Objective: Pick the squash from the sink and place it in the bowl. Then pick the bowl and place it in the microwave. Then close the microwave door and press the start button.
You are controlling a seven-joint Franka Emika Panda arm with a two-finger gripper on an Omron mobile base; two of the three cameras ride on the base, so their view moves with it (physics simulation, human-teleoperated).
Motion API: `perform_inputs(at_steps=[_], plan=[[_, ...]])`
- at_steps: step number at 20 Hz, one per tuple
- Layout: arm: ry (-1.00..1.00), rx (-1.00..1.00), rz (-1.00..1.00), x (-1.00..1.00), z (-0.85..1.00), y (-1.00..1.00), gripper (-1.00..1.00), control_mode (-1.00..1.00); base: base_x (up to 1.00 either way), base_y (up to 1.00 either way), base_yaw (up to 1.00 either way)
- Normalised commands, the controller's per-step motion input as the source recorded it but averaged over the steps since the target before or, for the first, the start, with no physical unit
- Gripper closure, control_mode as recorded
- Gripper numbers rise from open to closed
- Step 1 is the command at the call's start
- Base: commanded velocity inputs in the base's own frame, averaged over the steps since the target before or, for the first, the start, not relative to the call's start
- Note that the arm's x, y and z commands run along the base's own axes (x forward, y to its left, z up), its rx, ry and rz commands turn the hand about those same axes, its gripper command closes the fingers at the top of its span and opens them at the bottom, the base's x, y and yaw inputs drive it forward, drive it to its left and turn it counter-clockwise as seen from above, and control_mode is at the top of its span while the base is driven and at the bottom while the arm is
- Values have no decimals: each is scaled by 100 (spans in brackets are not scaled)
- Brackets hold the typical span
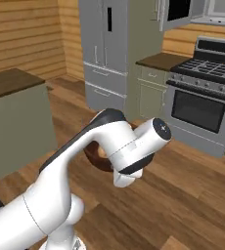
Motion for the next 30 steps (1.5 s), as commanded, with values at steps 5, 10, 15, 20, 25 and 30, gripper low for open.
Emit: perform_inputs(at_steps=[5, 10, 15, 20, 25, 30], plan=[[0, 0, 0, 0, 0, 0, 100, 100, 100, -8, -42], [0, 0, 0, 0, 0, 0, 100, 100, 100, 27, -35], [0, 0, 0, 0, 0, 0, 100, 100, 100, 36, -28], [0, 0, 0, 0, 0, 0, 100, 100, 100, 23, -24], [0, 0, 0, 0, 0, 0, 100, 100, 100, 15, -24], [0, 0, 0, 0, 0, 0, 100, 100, 100, 27, -23]])
